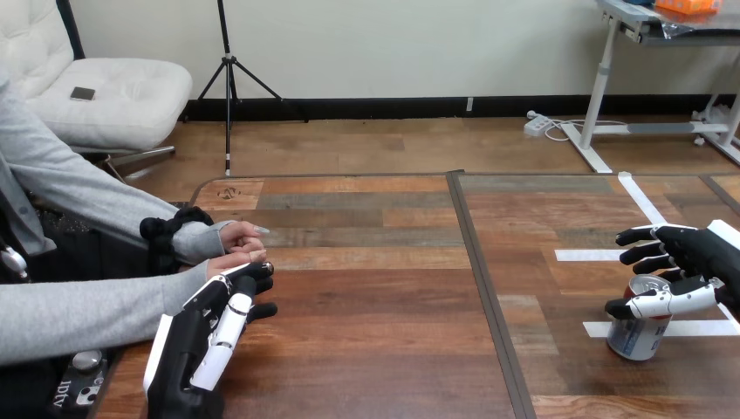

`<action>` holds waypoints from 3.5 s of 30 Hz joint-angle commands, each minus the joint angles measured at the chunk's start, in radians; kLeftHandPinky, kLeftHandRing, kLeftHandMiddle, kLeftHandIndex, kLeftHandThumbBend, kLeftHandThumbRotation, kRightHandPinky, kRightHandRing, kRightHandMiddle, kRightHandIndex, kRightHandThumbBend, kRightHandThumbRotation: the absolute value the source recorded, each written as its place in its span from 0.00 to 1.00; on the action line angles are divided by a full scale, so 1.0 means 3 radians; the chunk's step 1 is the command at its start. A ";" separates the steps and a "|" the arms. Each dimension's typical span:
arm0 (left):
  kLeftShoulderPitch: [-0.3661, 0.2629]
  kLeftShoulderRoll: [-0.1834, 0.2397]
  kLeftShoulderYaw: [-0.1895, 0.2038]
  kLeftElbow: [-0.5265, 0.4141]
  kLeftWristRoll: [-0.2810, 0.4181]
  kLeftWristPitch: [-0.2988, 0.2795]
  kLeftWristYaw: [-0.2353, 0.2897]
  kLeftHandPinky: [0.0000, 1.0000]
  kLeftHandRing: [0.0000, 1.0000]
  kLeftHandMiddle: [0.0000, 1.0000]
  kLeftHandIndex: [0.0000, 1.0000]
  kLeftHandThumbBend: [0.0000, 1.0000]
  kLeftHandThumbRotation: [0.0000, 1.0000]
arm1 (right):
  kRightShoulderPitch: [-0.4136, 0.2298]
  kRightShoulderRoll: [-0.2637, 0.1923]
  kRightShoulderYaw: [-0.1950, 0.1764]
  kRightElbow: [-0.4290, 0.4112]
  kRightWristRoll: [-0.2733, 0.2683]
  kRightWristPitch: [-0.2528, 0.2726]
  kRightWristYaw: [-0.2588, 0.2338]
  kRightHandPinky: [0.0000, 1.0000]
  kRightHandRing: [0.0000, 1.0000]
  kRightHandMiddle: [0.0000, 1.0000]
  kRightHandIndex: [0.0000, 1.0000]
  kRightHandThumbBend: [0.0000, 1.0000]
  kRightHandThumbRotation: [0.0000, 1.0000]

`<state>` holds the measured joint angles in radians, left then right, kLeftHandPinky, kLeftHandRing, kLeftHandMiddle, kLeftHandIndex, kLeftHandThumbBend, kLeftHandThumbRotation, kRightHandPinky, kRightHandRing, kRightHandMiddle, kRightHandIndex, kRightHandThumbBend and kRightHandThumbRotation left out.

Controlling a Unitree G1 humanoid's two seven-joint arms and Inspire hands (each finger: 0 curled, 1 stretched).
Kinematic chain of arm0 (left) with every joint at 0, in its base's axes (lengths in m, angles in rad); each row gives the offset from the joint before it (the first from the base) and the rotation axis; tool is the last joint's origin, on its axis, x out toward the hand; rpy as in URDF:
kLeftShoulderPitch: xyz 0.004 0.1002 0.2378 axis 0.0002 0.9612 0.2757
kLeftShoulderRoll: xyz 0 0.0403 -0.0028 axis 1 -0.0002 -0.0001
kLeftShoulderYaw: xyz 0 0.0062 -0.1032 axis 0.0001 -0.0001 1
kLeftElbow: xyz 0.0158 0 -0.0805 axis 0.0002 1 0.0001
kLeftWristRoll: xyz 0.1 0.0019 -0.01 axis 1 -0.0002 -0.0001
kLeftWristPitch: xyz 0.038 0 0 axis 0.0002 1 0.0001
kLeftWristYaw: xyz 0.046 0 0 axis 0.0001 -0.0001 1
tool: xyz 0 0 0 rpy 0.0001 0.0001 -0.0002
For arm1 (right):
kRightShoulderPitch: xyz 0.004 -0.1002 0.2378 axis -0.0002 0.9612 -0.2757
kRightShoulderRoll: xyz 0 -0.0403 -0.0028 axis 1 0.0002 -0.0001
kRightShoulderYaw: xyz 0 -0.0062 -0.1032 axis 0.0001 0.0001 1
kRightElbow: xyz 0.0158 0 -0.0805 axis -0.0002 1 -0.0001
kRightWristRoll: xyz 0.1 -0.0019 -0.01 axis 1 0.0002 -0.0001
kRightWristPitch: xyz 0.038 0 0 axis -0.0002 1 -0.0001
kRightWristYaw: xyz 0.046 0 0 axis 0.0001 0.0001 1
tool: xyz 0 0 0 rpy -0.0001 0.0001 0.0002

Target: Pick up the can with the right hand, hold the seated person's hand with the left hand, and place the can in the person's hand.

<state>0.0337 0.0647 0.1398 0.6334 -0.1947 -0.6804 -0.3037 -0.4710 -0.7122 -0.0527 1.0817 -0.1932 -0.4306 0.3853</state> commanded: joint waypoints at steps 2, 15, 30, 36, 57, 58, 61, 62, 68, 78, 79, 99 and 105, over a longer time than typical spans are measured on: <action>-0.0225 0.0037 0.0020 -0.0080 -0.0011 -0.0053 -0.0012 0.69 0.81 0.78 0.66 0.38 0.65 | -0.0085 -0.0094 -0.0023 -0.0167 0.0048 0.0026 -0.0033 0.75 0.78 0.78 0.80 1.00 0.09; -0.0217 0.0033 0.0023 -0.0090 -0.0026 -0.0057 -0.0020 0.70 0.81 0.78 0.66 0.40 0.63 | -0.0081 -0.0126 -0.0019 -0.0156 0.0041 0.0037 0.0001 0.76 0.77 0.77 0.80 1.00 0.07; -0.0209 0.0054 0.0020 -0.0095 0.0020 -0.0068 0.0009 0.70 0.81 0.78 0.66 0.42 0.63 | -0.0077 -0.0147 0.0027 -0.0181 -0.0025 0.0137 -0.0011 0.71 0.74 0.74 0.78 1.00 0.04; -0.0211 0.0058 0.0020 -0.0101 0.0012 -0.0040 0.0002 0.70 0.81 0.78 0.66 0.42 0.63 | -0.0075 -0.0142 0.0030 -0.0192 -0.0030 0.0163 -0.0010 0.68 0.71 0.72 0.76 1.00 0.01; -0.0214 0.0060 0.0033 -0.0090 -0.0025 -0.0035 -0.0024 0.71 0.81 0.78 0.66 0.41 0.62 | -0.0079 -0.0139 0.0075 -0.0162 -0.0067 0.0186 -0.0004 0.69 0.71 0.72 0.74 1.00 0.00; -0.0213 0.0059 0.0033 -0.0092 -0.0019 -0.0033 -0.0013 0.71 0.81 0.78 0.66 0.42 0.63 | -0.0081 -0.0138 0.0076 -0.0150 -0.0069 0.0182 -0.0004 0.68 0.70 0.72 0.74 1.00 0.00; -0.0214 0.0056 0.0036 -0.0090 -0.0007 -0.0042 0.0008 0.71 0.81 0.78 0.66 0.42 0.63 | -0.0083 -0.0137 0.0078 -0.0140 -0.0074 0.0187 0.0001 0.68 0.70 0.71 0.74 1.00 0.00; -0.0215 0.0056 0.0037 -0.0086 -0.0003 -0.0050 0.0013 0.71 0.81 0.78 0.66 0.42 0.63 | -0.0083 -0.0137 0.0080 -0.0141 -0.0076 0.0193 0.0003 0.68 0.70 0.71 0.74 1.00 0.00; -0.0216 0.0061 0.0035 -0.0083 0.0004 -0.0063 0.0018 0.70 0.80 0.77 0.65 0.41 0.63 | -0.0083 -0.0141 0.0082 -0.0131 -0.0078 0.0198 0.0015 0.68 0.68 0.70 0.73 1.00 0.00; -0.0215 0.0067 0.0030 -0.0082 -0.0001 -0.0070 0.0004 0.69 0.80 0.78 0.65 0.41 0.64 | -0.0072 -0.0130 0.0057 -0.0168 -0.0038 0.0284 0.0046 0.68 0.68 0.70 0.73 1.00 0.00; -0.0216 0.0068 0.0030 -0.0080 0.0001 -0.0074 0.0004 0.69 0.80 0.78 0.65 0.41 0.64 | -0.0070 -0.0132 0.0063 -0.0174 -0.0049 0.0287 0.0034 0.68 0.68 0.70 0.73 1.00 0.00; -0.0207 0.0067 0.0026 -0.0104 -0.0004 -0.0045 0.0012 0.69 0.81 0.78 0.66 0.42 0.65 | -0.0101 -0.0183 0.0131 -0.0129 -0.0145 0.0257 0.0069 0.65 0.66 0.69 0.73 1.00 0.00; -0.0208 0.0062 0.0026 -0.0101 0.0014 -0.0066 0.0034 0.69 0.80 0.78 0.65 0.39 0.64 | -0.0109 -0.0189 0.0134 -0.0122 -0.0155 0.0254 0.0081 0.63 0.65 0.68 0.72 1.00 0.00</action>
<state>0.0337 0.0737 0.1408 0.6333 -0.1943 -0.6801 -0.2989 -0.4558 -0.7222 -0.0168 1.0708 -0.2407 -0.3335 0.4073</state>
